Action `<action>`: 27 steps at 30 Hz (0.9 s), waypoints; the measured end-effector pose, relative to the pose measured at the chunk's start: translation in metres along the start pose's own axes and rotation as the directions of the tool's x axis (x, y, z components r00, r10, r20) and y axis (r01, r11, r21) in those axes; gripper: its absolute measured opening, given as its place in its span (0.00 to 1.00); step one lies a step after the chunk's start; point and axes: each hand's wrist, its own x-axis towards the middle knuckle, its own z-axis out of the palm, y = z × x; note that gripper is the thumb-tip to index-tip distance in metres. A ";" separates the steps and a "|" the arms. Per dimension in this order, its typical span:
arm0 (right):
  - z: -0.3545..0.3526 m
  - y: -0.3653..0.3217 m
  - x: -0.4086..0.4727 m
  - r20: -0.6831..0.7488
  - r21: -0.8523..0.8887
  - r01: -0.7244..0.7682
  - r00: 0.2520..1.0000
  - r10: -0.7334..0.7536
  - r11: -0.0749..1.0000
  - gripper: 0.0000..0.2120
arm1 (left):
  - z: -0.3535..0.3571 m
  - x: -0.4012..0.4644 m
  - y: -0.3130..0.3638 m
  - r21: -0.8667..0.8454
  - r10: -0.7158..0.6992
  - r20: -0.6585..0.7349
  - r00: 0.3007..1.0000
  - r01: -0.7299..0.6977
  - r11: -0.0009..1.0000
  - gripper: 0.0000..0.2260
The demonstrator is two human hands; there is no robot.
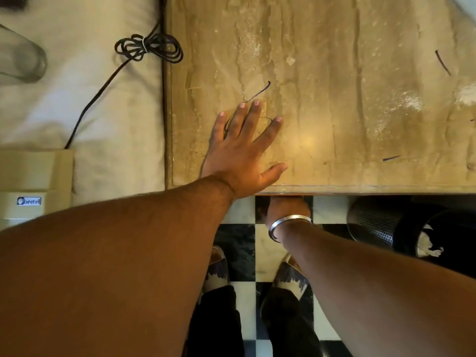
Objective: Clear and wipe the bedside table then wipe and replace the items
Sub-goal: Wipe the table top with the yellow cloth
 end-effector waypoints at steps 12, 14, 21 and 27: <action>0.095 0.022 -0.065 0.022 0.041 0.057 0.998 -0.058 0.998 0.31 | 0.003 0.000 -0.001 -0.024 -0.004 -0.008 1.000 0.004 1.000 0.39; 0.106 0.023 -0.075 0.046 0.061 0.040 0.998 -0.043 0.997 0.32 | 0.003 -0.001 -0.001 -0.023 -0.006 -0.015 1.000 0.005 1.000 0.39; 0.074 0.022 -0.092 0.219 -0.010 0.084 0.972 -0.080 0.996 0.25 | 0.000 -0.001 -0.001 -0.023 -0.012 -0.007 1.000 0.012 1.000 0.39; 0.001 0.027 -0.074 -0.216 0.135 0.296 0.940 -0.263 0.946 0.12 | 0.000 -0.002 -0.001 -0.023 -0.015 -0.009 1.000 0.015 1.000 0.39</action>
